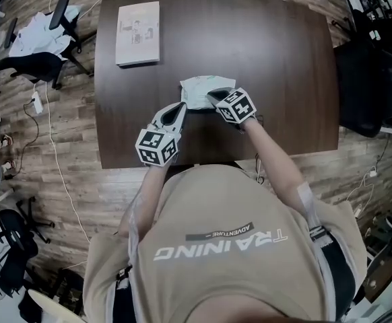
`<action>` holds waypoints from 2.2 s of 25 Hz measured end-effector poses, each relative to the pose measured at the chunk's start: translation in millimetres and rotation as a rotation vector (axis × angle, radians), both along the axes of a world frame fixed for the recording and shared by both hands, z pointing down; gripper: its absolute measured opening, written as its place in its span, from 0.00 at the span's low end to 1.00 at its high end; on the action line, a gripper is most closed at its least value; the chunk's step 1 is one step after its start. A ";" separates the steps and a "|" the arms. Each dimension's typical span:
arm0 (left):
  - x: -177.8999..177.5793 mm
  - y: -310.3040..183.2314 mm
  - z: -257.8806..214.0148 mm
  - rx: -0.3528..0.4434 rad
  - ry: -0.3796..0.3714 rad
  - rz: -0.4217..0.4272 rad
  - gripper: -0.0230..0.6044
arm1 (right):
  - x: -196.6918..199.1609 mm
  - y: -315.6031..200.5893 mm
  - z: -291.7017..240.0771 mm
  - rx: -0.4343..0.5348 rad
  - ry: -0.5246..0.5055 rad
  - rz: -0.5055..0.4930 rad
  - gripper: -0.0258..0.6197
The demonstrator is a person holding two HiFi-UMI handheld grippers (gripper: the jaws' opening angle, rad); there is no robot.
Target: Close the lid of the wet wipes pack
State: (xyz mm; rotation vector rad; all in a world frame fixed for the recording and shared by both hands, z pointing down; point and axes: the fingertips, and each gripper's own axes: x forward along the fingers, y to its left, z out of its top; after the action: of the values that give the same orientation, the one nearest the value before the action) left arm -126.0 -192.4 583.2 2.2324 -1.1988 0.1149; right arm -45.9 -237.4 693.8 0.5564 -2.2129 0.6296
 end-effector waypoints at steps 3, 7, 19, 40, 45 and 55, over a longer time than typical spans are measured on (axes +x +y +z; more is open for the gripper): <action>4.2 -1.4 -1.1 0.006 0.006 0.004 0.05 | -0.5 -1.1 0.2 0.030 0.023 -0.012 0.06; 6.2 1.4 -0.9 0.008 0.004 0.010 0.05 | -1.0 -2.3 1.6 0.018 0.006 0.023 0.06; 4.3 6.7 -19.0 0.050 -0.008 -0.004 0.05 | 21.7 3.5 -31.3 0.113 -0.087 0.132 0.06; -12.7 -37.5 -156.0 0.364 -0.115 0.018 0.05 | 68.7 -18.9 -208.6 0.444 -0.323 0.260 0.06; -7.5 -37.9 -195.0 0.434 -0.146 0.053 0.05 | 72.1 -22.3 -246.0 0.521 -0.352 0.249 0.06; -20.0 -52.2 -229.9 0.488 -0.115 0.008 0.05 | 67.3 -22.5 -315.2 0.690 -0.399 0.243 0.06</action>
State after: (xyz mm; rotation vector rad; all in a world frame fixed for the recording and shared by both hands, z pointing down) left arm -146.0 -244.6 353.2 2.6798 -1.3953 -0.0554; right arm 21.4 -259.8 378.6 1.1392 -2.7637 0.0657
